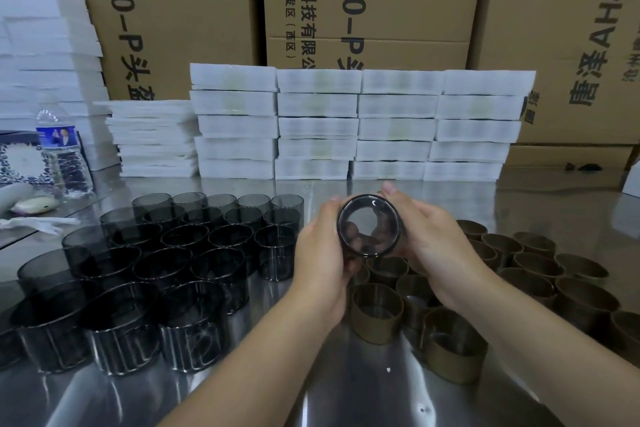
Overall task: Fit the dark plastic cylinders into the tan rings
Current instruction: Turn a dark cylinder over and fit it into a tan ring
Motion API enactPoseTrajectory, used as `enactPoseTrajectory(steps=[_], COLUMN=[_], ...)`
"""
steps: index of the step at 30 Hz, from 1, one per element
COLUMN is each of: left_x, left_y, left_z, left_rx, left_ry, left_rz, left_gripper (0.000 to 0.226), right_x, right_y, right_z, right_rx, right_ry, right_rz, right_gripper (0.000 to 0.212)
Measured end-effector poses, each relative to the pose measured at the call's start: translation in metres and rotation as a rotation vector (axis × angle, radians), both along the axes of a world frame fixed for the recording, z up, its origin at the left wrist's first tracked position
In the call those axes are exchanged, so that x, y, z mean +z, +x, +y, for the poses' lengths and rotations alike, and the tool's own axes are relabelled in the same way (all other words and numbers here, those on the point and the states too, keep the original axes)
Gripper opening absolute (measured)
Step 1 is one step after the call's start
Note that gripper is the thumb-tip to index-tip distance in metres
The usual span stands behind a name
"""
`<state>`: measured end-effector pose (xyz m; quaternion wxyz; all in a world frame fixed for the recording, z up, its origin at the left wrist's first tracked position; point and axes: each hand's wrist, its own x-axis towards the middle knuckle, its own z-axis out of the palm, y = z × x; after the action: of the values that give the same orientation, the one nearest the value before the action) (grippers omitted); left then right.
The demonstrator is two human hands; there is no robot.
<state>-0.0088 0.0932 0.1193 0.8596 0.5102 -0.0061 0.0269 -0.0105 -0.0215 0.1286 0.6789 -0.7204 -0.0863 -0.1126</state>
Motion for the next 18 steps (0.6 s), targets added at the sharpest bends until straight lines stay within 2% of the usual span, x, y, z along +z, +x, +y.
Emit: enactPoseTrajectory(steps=[3, 5, 7, 9, 10, 13, 14, 16, 17, 18], left_x=[0.004, 0.008, 0.009, 0.004, 0.0, -0.011, -0.016, -0.024, -0.026, -0.028], left_y=[0.001, 0.001, 0.002, 0.004, 0.006, 0.003, 0.002, -0.001, -0.005, -0.008], left_z=[0.003, 0.004, 0.003, 0.002, 0.0, -0.004, -0.007, -0.013, -0.015, -0.017], left_rx=[-0.1, -0.126, -0.072, 0.016, 0.052, 0.055, 0.072, 0.117, 0.063, -0.027], left_ry=[-0.192, -0.288, -0.277, -0.047, 0.098, 0.544, 0.742, 1.199, 1.384, 1.471], left_rz=[0.051, 0.082, 0.112, 0.092, 0.056, -0.155, -0.266, -0.579, -0.685, -0.759], left_gripper=[0.025, 0.024, 0.028, 0.033, 0.033, 0.026, 0.023, 0.033, 0.038, 0.042], right_x=[0.006, 0.011, 0.016, 0.023, 0.029, 0.045, 0.049, 0.05, 0.048, 0.046], right_y=[0.003, 0.005, 0.005, 0.007, 0.009, 0.025, 0.032, 0.048, 0.058, 0.068], right_z=[-0.01, -0.018, -0.023, -0.028, -0.029, -0.032, -0.031, -0.027, -0.025, -0.023], right_rx=[0.151, 0.361, 0.432, 0.398, 0.367, 0.233, 0.174, 0.042, -0.035, -0.109], right_ry=[-0.033, 0.098, 0.198, 0.226, 0.22, 0.204, 0.161, -0.008, -0.125, -0.26], right_rz=[0.164, 0.236, 0.253, 0.236, 0.22, 0.152, 0.132, 0.087, 0.066, 0.046], right_gripper=[0.048, 0.034, 0.027, 0.034, 0.031, 0.023, 0.024, 0.018, 0.01, 0.001])
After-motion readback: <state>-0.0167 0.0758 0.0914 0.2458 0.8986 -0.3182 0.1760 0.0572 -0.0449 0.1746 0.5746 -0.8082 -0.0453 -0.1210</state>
